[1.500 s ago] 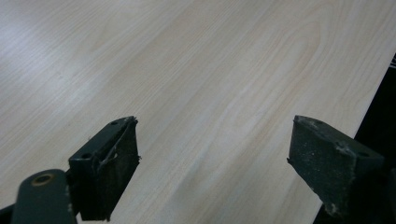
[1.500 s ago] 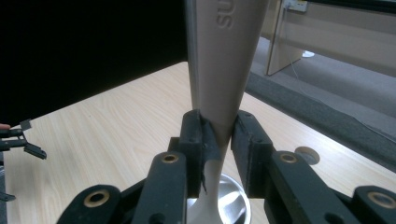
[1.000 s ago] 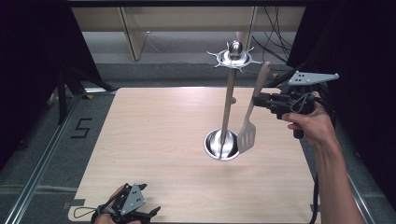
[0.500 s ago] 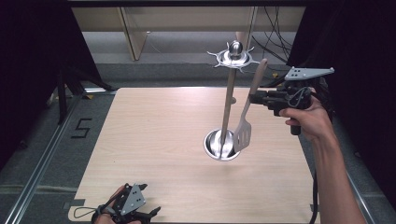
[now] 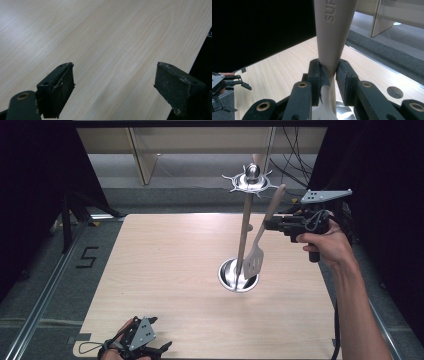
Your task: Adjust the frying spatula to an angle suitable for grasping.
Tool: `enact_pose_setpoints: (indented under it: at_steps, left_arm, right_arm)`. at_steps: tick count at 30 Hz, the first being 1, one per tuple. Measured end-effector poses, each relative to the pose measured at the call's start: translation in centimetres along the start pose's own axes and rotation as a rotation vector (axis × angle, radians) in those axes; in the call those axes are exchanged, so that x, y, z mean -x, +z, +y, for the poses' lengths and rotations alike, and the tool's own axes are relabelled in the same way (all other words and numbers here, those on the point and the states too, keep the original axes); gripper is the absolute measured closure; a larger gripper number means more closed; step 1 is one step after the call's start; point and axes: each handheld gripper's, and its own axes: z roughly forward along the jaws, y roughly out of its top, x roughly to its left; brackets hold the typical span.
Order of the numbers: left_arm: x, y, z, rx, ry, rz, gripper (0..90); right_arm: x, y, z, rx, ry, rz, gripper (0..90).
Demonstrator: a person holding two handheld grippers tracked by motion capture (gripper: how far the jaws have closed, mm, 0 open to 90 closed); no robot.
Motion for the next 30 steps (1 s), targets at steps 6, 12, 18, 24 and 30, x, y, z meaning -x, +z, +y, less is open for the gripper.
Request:
enact_pose_setpoints:
  at_steps: [6,12,18,24,30]
  left_arm:
    - [0.03,0.05,-0.02,0.010,-0.002,-0.007,15.2]
    - [0.05,0.07,-0.03,0.009,-0.003,-0.007,15.2]
    - [0.05,0.07,-0.04,0.007,-0.003,-0.008,15.2]
    - [0.05,0.04,-0.02,-0.001,-0.003,-0.008,15.2]
    - [0.04,0.08,-0.02,-0.007,0.007,0.002,15.2]
  right_arm:
    - [0.17,-0.25,-0.10,-0.006,0.010,-0.014,74.0]
    - [0.43,-0.45,-0.40,0.006,0.037,-0.019,73.4]
    - [0.69,-0.47,-0.41,0.018,0.029,-0.039,72.6]
    - [0.69,-0.35,-0.46,0.031,0.043,-0.046,72.0]
    - [0.69,-0.33,-0.47,0.040,0.047,-0.051,71.2]
